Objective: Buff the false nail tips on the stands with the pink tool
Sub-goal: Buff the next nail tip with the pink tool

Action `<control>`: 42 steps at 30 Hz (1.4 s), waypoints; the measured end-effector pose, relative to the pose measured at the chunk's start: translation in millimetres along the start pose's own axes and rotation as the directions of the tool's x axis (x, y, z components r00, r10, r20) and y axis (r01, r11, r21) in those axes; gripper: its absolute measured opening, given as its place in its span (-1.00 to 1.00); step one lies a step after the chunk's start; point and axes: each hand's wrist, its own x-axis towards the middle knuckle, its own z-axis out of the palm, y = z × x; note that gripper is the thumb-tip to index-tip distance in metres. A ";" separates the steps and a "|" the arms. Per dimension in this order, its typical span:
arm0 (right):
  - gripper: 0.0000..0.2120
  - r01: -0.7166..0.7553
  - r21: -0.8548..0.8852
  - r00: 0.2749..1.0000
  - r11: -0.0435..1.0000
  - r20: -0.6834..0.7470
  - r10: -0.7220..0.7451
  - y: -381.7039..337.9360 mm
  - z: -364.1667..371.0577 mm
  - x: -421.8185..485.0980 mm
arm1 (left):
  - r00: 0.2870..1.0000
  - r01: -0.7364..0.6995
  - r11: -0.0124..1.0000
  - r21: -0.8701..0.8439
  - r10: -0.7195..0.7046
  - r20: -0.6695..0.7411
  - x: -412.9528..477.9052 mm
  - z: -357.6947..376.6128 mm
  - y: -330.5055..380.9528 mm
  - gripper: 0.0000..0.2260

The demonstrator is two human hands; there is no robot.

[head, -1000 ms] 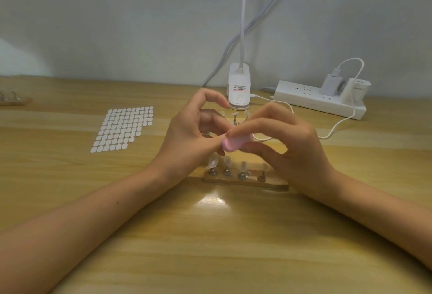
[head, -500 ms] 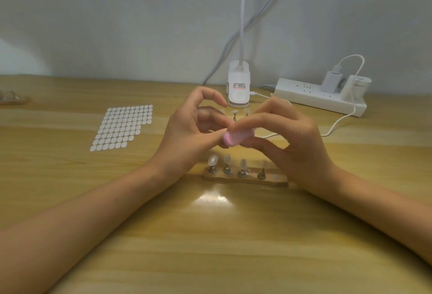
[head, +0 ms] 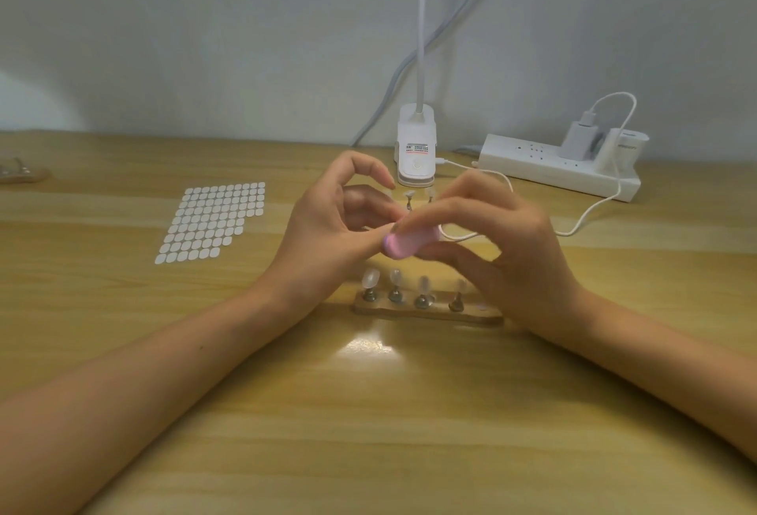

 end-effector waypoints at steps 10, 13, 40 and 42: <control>-0.87 -0.171 0.013 0.981 0.985 -0.096 0.171 9.8 -11.2 3.4 | 0.999 -0.017 1.000 -0.019 0.018 0.038 -1.4 1.8 2.0 -0.60; -0.86 -0.122 0.000 0.989 0.993 -0.086 0.121 7.1 -10.9 2.9 | 1.000 0.012 0.997 -0.072 -0.010 0.020 -0.9 2.1 3.1 -0.60; -0.80 -0.029 -0.006 0.999 1.000 -0.042 0.029 1.7 -7.5 2.3 | 0.993 0.114 0.985 -0.133 -0.118 -0.024 1.7 -1.3 2.3 -0.64; -0.80 -0.055 -0.021 0.996 0.998 -0.066 0.054 3.7 -9.9 2.7 | 0.993 0.114 0.984 -0.136 -0.117 -0.016 1.4 -1.4 2.6 -0.63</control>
